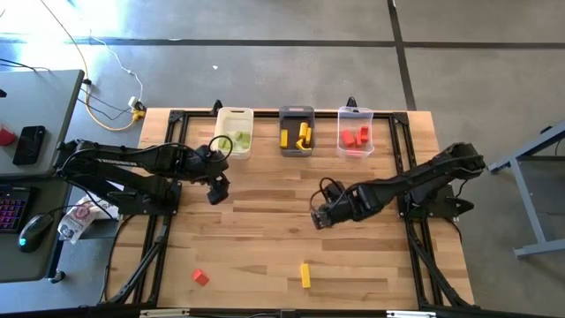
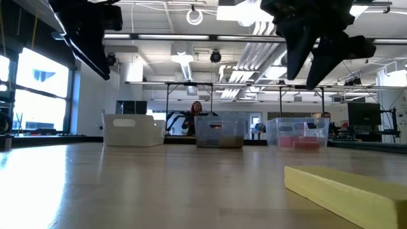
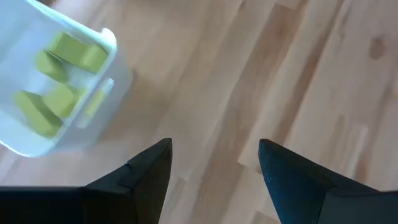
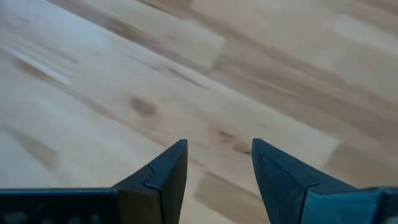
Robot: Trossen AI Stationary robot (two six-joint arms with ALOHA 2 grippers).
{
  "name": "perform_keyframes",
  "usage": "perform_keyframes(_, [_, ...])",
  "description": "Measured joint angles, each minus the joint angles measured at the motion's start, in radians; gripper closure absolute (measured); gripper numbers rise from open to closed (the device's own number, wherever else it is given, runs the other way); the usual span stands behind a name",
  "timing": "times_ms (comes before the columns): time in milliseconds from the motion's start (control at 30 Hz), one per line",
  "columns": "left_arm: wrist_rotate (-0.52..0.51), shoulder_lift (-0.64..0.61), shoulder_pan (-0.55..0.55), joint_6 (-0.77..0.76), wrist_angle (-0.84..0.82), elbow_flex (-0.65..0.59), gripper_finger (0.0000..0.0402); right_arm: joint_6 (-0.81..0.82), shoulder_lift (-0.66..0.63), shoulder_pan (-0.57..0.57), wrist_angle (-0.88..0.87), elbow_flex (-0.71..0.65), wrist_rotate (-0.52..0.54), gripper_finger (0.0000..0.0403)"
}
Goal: Sort & place blocks by color
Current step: Put the yellow block into the black bin
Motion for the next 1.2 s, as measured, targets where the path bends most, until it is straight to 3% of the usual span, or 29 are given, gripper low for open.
perform_keyframes(133, [0.055,0.000,0.000,-0.008,-0.013,0.000,0.0177,0.029,0.000,0.041,0.114,-0.001,0.028,0.0237])
perform_keyframes(433, [0.062,0.000,0.000,0.011,-0.030,0.000,0.0177,-0.040,0.000,0.109,0.454,-0.001,0.107,0.0237])
perform_keyframes(733, [0.063,0.000,0.000,0.011,-0.030,0.000,0.0177,-0.059,0.000,0.146,0.600,-0.001,0.131,0.0237])
perform_keyframes(933, [0.063,0.000,0.000,0.011,-0.030,0.000,0.0177,-0.101,0.035,0.150,0.581,0.072,0.130,0.0237])
perform_keyframes(1200, [0.064,0.000,0.000,0.011,-0.030,0.000,0.0177,-0.040,0.136,0.155,0.373,0.204,0.063,0.0237])
